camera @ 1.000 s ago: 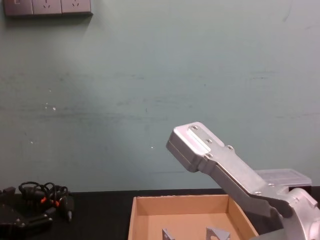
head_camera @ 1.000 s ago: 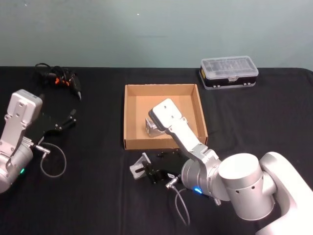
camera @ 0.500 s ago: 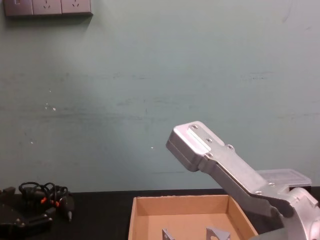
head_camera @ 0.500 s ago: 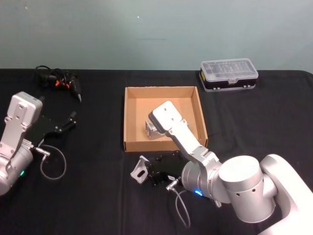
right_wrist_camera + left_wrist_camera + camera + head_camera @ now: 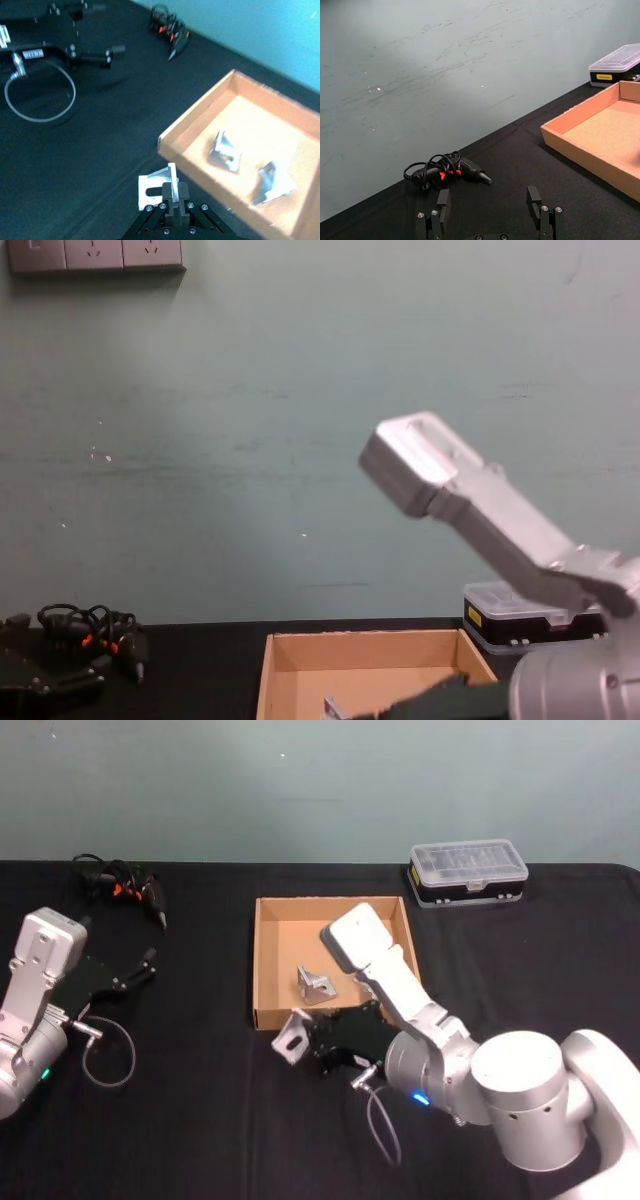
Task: Use one hand to pick up the angle iron from the table and place it into the box.
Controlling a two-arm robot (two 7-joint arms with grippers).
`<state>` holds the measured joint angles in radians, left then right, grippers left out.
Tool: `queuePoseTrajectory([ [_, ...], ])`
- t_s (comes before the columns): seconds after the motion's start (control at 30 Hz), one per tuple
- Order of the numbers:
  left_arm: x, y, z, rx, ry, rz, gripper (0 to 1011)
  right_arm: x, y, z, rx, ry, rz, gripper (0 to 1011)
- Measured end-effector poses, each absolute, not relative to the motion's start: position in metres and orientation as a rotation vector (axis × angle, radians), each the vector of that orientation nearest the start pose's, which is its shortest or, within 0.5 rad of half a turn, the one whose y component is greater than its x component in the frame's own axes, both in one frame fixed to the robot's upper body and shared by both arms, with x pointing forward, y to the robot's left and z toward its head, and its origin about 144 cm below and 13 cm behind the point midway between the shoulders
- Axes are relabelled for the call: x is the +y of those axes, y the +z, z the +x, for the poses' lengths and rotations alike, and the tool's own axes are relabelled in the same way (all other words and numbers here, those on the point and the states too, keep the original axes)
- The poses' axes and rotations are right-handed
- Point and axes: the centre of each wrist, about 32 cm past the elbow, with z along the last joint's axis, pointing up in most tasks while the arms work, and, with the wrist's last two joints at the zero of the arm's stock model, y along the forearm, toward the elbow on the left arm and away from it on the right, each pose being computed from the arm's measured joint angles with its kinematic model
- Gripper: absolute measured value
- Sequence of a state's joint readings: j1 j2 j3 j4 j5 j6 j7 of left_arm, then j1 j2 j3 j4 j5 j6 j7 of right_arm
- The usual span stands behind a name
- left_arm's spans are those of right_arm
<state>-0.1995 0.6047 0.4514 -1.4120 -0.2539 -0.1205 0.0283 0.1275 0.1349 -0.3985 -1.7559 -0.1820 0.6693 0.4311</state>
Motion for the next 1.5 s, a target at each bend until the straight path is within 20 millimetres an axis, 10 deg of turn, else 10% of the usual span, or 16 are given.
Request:
queuePoseTrajectory([
  [0.9, 0.31, 1.14, 0.489, -0.285, 1.248, 0.304, 1000, -0.185, 1.231, 0.479, -0.296, -1.027, -0.421, 67],
  [1.5, 0.31, 1.14, 0.489, -0.285, 1.248, 0.304, 1000, -0.162, 1.215, 0.532, -0.336, -1.031, -0.478, 67],
])
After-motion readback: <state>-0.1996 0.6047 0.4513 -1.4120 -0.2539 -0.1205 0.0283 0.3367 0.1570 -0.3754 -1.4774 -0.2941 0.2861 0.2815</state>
